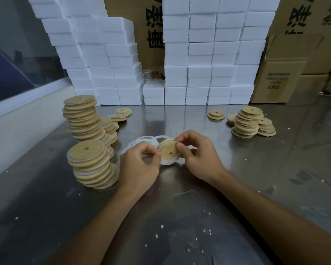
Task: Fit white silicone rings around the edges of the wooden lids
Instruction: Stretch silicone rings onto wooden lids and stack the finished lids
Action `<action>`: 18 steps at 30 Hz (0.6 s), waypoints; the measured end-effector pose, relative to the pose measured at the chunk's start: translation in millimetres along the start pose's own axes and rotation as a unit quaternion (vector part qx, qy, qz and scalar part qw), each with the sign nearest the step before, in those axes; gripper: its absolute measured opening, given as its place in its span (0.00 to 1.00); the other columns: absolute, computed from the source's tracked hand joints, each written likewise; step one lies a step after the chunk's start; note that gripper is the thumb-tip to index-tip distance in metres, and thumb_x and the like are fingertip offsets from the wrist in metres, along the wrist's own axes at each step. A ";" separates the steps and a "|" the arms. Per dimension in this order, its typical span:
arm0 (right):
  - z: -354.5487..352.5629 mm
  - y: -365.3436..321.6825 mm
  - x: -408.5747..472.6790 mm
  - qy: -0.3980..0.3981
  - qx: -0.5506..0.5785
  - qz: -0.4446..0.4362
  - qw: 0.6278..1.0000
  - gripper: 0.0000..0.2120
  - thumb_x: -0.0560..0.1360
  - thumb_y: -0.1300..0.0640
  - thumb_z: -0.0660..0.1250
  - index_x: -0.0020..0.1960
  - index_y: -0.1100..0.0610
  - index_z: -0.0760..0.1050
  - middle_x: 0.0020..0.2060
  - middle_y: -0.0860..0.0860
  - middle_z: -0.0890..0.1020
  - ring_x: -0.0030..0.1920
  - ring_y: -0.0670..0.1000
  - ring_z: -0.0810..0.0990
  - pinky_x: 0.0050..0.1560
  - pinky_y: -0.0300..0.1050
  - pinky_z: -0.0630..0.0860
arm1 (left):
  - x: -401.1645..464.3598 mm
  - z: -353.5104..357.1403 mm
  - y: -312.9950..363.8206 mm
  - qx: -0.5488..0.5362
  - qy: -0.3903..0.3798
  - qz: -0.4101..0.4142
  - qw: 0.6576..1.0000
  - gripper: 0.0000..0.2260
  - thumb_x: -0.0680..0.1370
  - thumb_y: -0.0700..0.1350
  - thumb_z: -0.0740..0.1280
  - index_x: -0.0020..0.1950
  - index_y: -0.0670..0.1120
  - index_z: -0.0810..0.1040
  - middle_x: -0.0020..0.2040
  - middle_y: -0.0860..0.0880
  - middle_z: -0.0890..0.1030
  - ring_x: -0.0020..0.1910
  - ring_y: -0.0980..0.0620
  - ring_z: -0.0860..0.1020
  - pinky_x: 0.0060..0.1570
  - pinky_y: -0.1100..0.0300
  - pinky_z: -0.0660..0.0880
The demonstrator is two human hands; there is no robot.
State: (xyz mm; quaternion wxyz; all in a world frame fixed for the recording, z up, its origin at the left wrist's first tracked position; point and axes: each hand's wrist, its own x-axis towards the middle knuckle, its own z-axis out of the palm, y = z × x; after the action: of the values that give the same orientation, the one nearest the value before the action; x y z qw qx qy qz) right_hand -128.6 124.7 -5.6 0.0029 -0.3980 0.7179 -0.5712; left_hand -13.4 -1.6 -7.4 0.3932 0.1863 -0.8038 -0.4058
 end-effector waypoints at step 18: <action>7.9 -3.4 1.0 0.027 0.009 0.058 0.998 0.09 0.77 0.63 0.70 0.40 0.53 0.78 0.37 0.52 0.85 0.40 0.51 0.85 0.47 0.51 0.83 | 3.8 1.0 -0.9 -0.133 -0.001 -0.057 0.989 0.14 0.72 0.31 0.73 0.35 0.49 0.78 0.34 0.56 0.84 0.35 0.58 0.84 0.36 0.70 0.76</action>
State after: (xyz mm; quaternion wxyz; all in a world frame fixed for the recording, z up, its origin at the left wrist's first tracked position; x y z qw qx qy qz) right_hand -123.8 117.6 -5.1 0.0201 -0.3397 0.7346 -0.5870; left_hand -16.6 -4.0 -6.7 0.3895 0.1772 -0.7312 -0.5312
